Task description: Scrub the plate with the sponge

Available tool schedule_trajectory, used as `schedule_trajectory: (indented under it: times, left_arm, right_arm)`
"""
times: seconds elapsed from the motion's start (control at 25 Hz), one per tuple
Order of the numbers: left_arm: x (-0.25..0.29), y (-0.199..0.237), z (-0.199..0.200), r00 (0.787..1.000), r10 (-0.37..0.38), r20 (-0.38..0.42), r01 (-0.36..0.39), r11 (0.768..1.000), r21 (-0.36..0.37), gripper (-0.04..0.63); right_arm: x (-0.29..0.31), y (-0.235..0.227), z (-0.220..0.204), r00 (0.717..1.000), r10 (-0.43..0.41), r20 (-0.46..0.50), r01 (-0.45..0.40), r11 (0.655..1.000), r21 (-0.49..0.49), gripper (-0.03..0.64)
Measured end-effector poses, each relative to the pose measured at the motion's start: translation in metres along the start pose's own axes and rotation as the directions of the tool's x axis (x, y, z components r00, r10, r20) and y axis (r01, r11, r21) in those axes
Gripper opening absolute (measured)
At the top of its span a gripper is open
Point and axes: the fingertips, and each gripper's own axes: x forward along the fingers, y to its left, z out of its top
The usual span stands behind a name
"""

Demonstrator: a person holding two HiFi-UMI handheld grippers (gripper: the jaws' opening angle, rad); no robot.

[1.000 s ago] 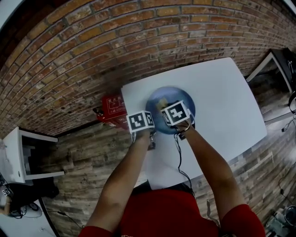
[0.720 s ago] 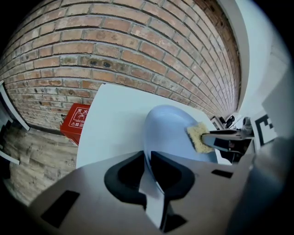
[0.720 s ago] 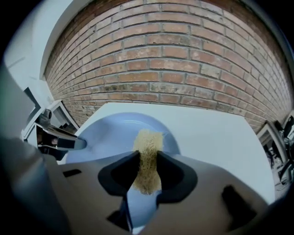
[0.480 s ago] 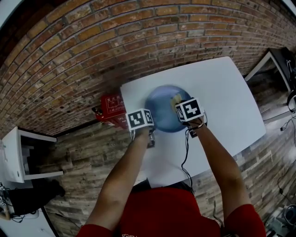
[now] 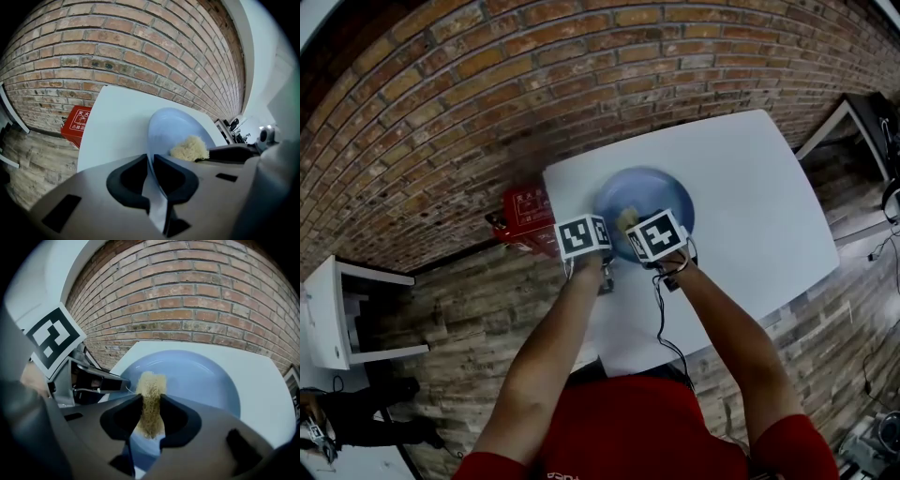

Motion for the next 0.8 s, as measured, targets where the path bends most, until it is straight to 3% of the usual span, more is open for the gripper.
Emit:
schedule_trajectory:
  times: [0.44, 0.6, 0.8]
  left_arm:
    - [0.000, 0.003, 0.000, 1.000, 0.001, -0.005, -0.001, 1.000, 0.002, 0.054]
    - [0.001, 0.003, 0.001, 1.000, 0.000, -0.001, 0.000, 1.000, 0.005, 0.054]
    - [0.001, 0.002, 0.001, 1.000, -0.002, -0.001, 0.002, 1.000, 0.008, 0.054]
  right_arm:
    - [-0.032, -0.096, -0.030, 0.985, -0.169, -0.048, 0.172, 0.982, 0.081, 0.120]
    - [-0.036, -0.088, -0.026, 0.986, -0.164, -0.032, 0.166, 0.983, 0.075, 0.120]
    - [-0.030, -0.042, -0.016, 0.996, -0.091, 0.006, 0.091, 0.995, 0.045, 0.120]
